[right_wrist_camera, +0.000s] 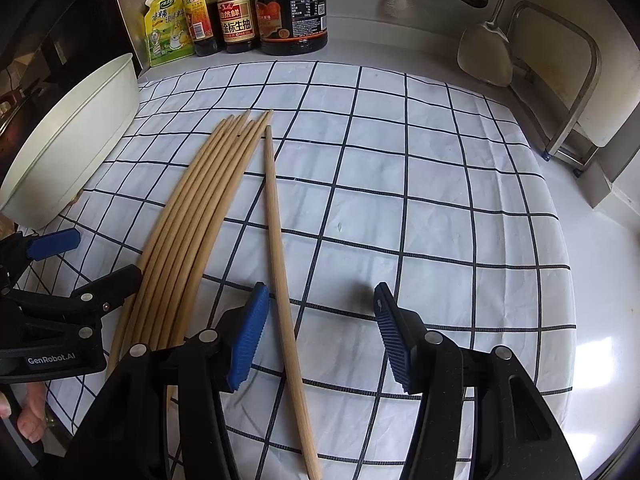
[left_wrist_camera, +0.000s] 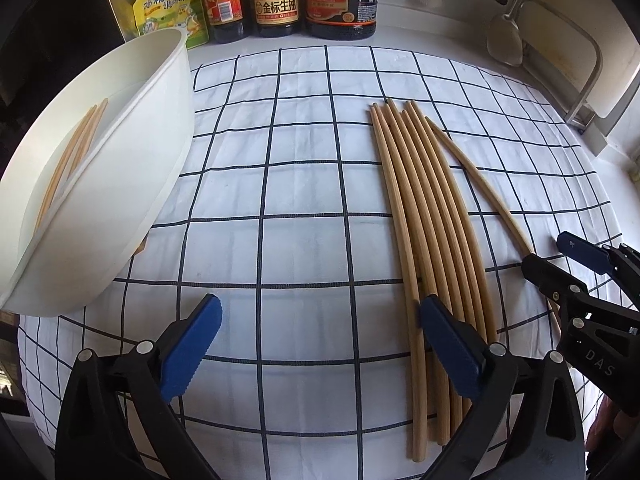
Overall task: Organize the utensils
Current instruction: 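Grasp a wooden chopstick with the left tool while the right tool grasps another, then lift both held chopsticks and carry them over the water basin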
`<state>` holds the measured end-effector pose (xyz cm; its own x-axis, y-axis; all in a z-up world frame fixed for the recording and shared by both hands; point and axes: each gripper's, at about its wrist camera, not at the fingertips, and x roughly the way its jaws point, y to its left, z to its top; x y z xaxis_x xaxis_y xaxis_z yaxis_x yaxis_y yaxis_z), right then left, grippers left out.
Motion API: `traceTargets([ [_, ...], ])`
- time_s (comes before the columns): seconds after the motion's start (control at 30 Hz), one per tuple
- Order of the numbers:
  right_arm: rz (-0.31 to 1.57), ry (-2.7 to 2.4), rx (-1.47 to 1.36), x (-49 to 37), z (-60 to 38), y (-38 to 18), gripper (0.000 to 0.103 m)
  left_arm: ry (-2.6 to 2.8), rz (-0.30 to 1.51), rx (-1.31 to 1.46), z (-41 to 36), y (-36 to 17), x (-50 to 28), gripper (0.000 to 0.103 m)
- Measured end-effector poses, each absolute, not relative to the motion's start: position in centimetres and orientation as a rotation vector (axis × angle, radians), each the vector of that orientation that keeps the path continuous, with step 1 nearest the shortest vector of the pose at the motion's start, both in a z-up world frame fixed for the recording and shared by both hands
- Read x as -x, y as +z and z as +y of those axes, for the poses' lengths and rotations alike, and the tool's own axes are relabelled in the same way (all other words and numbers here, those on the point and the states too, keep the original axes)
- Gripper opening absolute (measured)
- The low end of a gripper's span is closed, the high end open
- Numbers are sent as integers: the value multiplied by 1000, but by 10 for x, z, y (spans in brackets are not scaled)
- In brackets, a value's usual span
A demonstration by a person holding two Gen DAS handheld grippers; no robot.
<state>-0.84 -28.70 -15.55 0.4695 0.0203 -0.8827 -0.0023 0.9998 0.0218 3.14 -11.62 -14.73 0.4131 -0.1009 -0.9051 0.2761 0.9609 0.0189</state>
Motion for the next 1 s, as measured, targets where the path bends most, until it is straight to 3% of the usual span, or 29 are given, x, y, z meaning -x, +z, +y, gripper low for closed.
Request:
traceTargets([
  [0.37, 1063, 29, -1, 7, -287, -157, 52, -191, 1106, -216, -126, -150, -40, 94],
  [0.47, 1065, 59, 20, 6, -282, -156, 52, -234, 1092, -209, -131, -145, -36, 71],
  [0.7, 1068, 96, 34, 5, -276, -155, 41, -297, 1095, -203, -139, -142, -33, 38],
  [0.83, 1071, 97, 40, 4, -275, -154, 7, -315, 1100, -209, -141, -141, -33, 19],
  [0.9, 1075, 100, 23, 3, -276, -154, 7, -323, 1104, -214, -141, -141, -33, 7],
  [1.0, 1081, 101, -7, 2, -279, -153, 7, -327, 1109, -224, -141, -141, -33, 7],
])
